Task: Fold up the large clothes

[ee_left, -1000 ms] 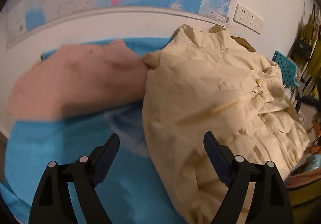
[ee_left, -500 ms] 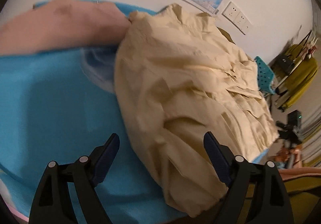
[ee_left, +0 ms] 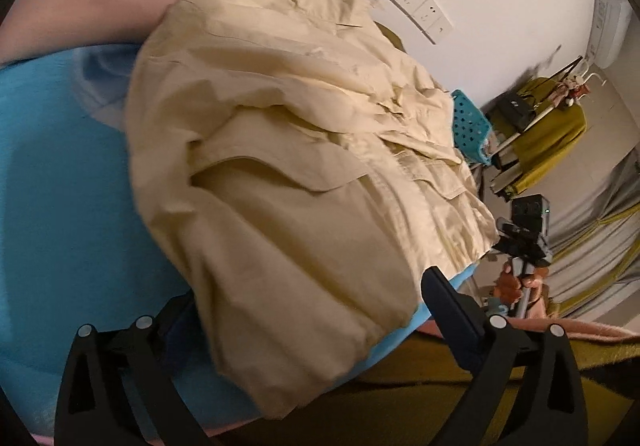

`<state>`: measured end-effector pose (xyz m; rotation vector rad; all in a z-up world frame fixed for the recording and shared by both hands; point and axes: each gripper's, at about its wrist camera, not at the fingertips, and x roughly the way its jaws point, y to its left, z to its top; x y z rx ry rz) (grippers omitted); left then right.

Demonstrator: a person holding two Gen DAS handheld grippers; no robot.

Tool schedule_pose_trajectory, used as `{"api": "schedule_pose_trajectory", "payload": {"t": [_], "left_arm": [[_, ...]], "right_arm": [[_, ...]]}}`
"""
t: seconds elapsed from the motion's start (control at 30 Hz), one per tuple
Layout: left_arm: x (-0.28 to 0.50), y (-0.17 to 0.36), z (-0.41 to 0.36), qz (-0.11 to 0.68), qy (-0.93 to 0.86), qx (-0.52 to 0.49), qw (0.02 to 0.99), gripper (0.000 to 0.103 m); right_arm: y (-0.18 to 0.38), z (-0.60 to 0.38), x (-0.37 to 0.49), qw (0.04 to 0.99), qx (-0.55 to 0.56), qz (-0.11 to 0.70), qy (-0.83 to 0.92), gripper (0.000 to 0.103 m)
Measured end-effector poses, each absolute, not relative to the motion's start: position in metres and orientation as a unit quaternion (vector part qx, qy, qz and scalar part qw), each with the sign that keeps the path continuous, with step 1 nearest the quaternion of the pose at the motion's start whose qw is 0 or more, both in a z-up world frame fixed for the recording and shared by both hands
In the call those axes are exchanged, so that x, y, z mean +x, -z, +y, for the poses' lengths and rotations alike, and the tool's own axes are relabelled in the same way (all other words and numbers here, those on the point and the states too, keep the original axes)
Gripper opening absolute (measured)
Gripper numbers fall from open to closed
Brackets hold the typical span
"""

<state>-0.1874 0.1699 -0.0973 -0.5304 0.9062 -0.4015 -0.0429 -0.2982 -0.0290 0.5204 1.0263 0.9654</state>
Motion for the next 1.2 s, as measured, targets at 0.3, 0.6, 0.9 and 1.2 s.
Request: {"api": "schedule_pose_trajectory", "payload": {"t": [0.3,0.6,0.9,1.2], "left_arm": [[-0.181,0.097,0.182,0.442,0.141,-0.257,0.847,0.055],[-0.180,0.097,0.174,0.423,0.167,-0.263,0.851,0.079],[-0.197,0.068,0.192,0.389,0.146,-0.291,0.862,0.017],[-0.234,0.037,0.219,0.364,0.181,-0.323,0.855,0.018]], "right_arm": [[0.027,-0.302,-0.049,0.736,0.246,0.454,-0.437,0.048],[0.033,-0.288,-0.052,0.739,0.254,0.458,-0.423,0.053],[-0.025,-0.293,-0.081,0.749,0.281,0.372,-0.471,0.019],[-0.056,-0.307,-0.108,0.743,0.289,0.349,-0.492,0.019]]}}
